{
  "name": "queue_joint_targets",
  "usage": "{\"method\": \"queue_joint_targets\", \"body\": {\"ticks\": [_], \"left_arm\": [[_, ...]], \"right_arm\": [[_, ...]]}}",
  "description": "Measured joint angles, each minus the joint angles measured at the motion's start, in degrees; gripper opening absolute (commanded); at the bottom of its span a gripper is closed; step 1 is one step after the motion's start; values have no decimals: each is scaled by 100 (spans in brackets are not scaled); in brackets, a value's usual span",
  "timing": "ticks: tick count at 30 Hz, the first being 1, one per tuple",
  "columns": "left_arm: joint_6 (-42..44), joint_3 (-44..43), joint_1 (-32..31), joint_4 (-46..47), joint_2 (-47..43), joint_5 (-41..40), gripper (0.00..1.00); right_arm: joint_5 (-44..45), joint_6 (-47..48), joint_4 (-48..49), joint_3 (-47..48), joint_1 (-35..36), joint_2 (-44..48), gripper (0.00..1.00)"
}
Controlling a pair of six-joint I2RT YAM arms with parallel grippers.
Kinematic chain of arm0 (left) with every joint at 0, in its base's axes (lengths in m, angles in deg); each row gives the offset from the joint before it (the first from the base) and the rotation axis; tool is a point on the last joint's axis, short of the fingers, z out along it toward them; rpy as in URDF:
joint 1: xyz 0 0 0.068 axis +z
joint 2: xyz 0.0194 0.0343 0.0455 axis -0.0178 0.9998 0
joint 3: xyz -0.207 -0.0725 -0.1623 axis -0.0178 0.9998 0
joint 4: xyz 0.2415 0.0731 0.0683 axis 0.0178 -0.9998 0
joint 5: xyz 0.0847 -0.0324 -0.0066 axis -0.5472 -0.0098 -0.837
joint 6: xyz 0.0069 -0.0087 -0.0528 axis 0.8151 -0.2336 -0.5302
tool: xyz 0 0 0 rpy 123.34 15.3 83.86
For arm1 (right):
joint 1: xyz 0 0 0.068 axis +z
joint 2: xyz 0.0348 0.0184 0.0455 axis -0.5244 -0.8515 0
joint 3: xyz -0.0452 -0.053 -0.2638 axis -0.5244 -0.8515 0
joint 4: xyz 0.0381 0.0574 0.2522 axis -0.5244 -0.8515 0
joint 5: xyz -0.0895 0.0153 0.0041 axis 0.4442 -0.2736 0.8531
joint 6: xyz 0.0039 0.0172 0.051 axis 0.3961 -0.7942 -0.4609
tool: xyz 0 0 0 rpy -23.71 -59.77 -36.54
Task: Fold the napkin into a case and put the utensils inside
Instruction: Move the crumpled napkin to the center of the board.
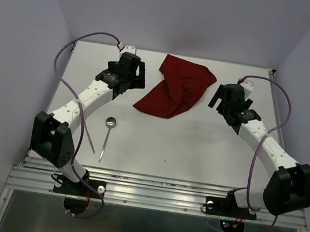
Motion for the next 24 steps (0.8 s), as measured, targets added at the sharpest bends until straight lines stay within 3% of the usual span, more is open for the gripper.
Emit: {"method": "queue_joint_targets", "body": {"ticks": [4,7,14,24], "left_arm": [[-72,-98,0,-81,120,0,98],[-177,-114,2,-109,232,9,89],[-634,-120,2,-343,791,37,79],[-1370,42,-37,-433,1539,264,73]], "right_arm": [[-33,-33,42,-11,0,-2,100],[-35,-50,50,-22,0,-2,100],[-144,-63,160,-164,0,35,100],[-402,44,282,-584,0,455,100]]}}
